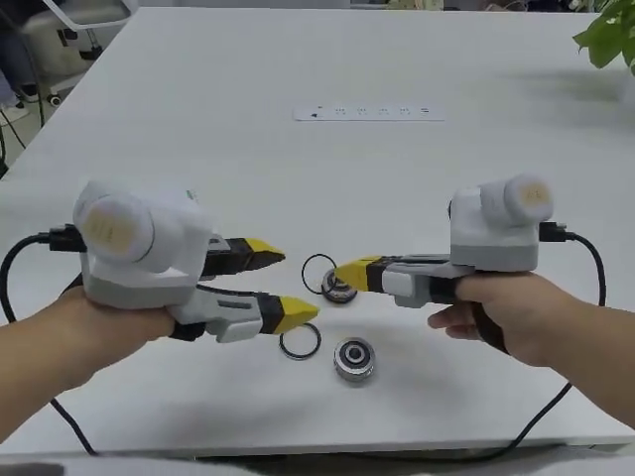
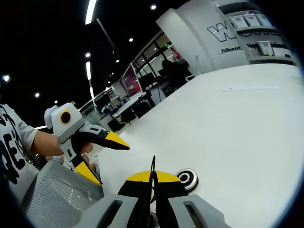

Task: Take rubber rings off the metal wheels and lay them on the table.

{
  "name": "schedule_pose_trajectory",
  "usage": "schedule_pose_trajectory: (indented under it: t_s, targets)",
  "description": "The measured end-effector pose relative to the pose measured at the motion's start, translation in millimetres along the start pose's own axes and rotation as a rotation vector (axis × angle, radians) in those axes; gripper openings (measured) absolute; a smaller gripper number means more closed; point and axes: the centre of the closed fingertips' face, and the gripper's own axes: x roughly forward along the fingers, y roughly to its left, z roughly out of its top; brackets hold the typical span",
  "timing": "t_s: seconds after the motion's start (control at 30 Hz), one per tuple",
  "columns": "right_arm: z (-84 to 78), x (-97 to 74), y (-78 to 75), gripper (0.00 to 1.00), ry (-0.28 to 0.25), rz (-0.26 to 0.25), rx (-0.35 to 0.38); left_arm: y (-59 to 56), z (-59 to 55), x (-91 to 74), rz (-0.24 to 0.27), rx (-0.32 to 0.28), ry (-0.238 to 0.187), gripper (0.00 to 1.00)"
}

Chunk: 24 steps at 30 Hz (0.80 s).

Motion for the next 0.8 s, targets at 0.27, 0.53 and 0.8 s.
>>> schedule_pose_trajectory:
  t_s: [0.27,0.53,0.8]
  targets:
    - [-8.7,5.7,6.6,0.00,0.027,0.022,0.000,-3.4,-5.5,-14.1,0.013,-0.009,-0.008,0.49]
    - [-22.6,11.5,12.7,0.00,0.068,0.049,0.005,-3.0,-11.3,-22.7,0.025,-0.033,-0.008,0.54]
    - [-36.7,18.2,19.4,0.00,0.122,0.082,0.008,-5.9,-18.5,-29.7,0.030,-0.046,-0.005,0.60]
